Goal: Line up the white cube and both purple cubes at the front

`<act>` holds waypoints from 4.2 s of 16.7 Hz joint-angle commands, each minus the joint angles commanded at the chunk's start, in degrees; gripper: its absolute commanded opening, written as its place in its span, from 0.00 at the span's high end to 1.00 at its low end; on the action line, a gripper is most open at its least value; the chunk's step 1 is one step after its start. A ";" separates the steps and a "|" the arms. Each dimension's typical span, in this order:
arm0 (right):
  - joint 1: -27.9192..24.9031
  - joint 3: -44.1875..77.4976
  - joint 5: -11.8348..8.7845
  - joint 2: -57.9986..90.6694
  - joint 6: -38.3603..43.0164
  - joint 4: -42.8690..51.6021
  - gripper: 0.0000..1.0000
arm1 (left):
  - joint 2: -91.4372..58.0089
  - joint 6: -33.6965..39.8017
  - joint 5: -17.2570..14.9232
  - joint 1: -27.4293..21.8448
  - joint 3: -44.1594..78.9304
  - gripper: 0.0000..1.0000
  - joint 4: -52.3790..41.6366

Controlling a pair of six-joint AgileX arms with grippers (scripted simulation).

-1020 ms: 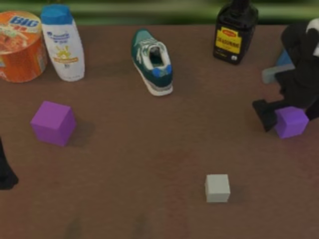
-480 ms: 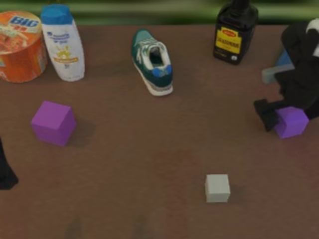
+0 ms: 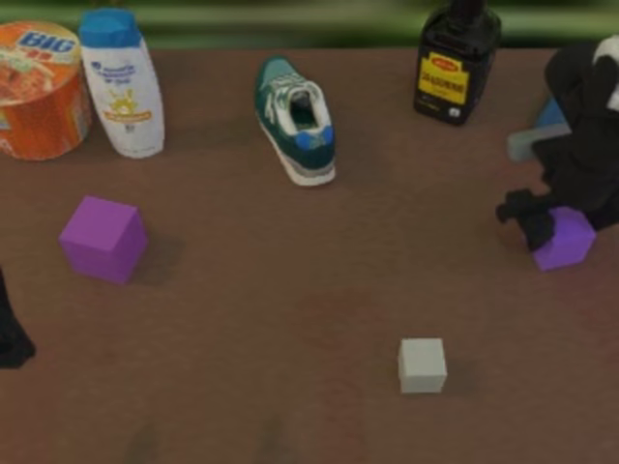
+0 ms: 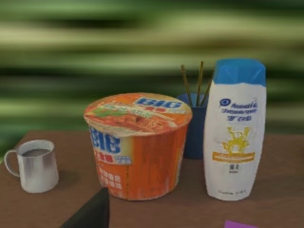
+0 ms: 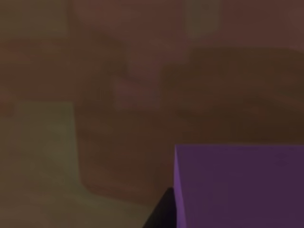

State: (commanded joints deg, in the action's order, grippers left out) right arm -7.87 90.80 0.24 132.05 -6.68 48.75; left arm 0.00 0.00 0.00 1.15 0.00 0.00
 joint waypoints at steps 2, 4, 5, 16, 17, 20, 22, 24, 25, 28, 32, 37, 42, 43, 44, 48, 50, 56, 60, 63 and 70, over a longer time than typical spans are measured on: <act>0.00 0.00 0.00 0.00 0.00 0.00 1.00 | 0.00 0.00 0.00 0.00 0.00 0.00 0.00; 0.00 0.00 0.00 0.00 0.00 0.00 1.00 | 0.00 0.00 0.00 0.00 0.00 0.00 0.00; 0.00 0.00 0.00 0.00 0.00 0.00 1.00 | 0.00 0.00 0.00 0.00 0.00 0.00 0.00; -0.25 6.42 -0.22 -5.09 0.07 10.69 1.00 | 0.00 0.00 0.00 0.00 0.00 0.00 0.00; -0.30 7.37 -0.22 -5.80 0.05 12.27 1.00 | 0.00 0.00 0.00 0.00 0.00 0.00 0.00; -0.38 8.34 -0.22 -6.66 0.03 13.71 1.00 | 0.00 0.00 0.00 0.00 0.00 0.00 0.00; -0.06 8.22 -0.24 -6.45 0.12 13.57 1.00 | 0.00 0.00 0.00 0.00 0.00 0.00 0.00; -0.79 8.23 -0.23 -6.45 0.87 13.64 1.00 | 0.00 0.00 0.00 0.00 0.00 0.00 0.00; -1.97 8.17 -0.20 -6.54 2.15 13.71 1.00 | 0.00 0.00 0.00 0.00 0.00 0.00 0.00; -7.83 7.33 -0.04 -7.35 9.40 13.97 1.00 | 0.00 0.00 0.00 0.00 0.00 0.00 0.00; -19.25 4.43 0.18 -9.70 26.50 14.29 1.00 | 0.00 0.00 0.00 0.00 0.00 0.00 0.00; -33.61 0.41 0.49 -13.55 47.21 14.15 1.00 | 0.00 0.00 0.00 0.00 0.00 0.00 0.00; -39.37 -1.55 0.77 -16.06 53.77 13.51 1.00 | 0.00 0.00 0.00 0.00 0.00 0.00 0.00; -39.37 -1.55 0.77 -16.06 53.77 13.51 1.00 | 0.00 0.00 0.00 0.00 0.00 0.00 0.00; -39.37 -1.55 0.77 -16.06 53.77 13.51 1.00 | 0.00 0.00 0.00 0.00 0.00 0.00 0.00; -39.28 -3.14 0.71 -15.06 53.73 11.17 1.00 | 0.00 0.00 0.00 0.00 0.00 0.00 0.00; -39.32 -5.73 0.73 -13.67 53.88 6.70 1.00 | 0.00 0.00 0.00 0.00 0.00 0.00 0.00; -39.62 -10.43 0.82 -10.82 54.08 -0.60 1.00 | 0.00 0.00 0.00 0.00 0.00 0.00 0.00; -39.62 -10.43 0.82 -10.82 54.08 -0.60 0.85 | 0.00 0.00 0.00 0.00 0.00 0.00 0.00; -39.62 -10.43 0.82 -10.82 54.08 -0.60 0.62 | 0.00 0.00 0.00 0.00 0.00 0.00 0.00; -39.62 -10.43 0.82 -10.82 54.08 -0.60 0.10 | 0.00 0.00 0.00 0.00 0.00 0.00 0.00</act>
State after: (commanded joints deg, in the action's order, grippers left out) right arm -47.49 80.37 1.05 121.23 47.41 48.15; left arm 0.00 0.00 0.00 1.15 0.00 0.00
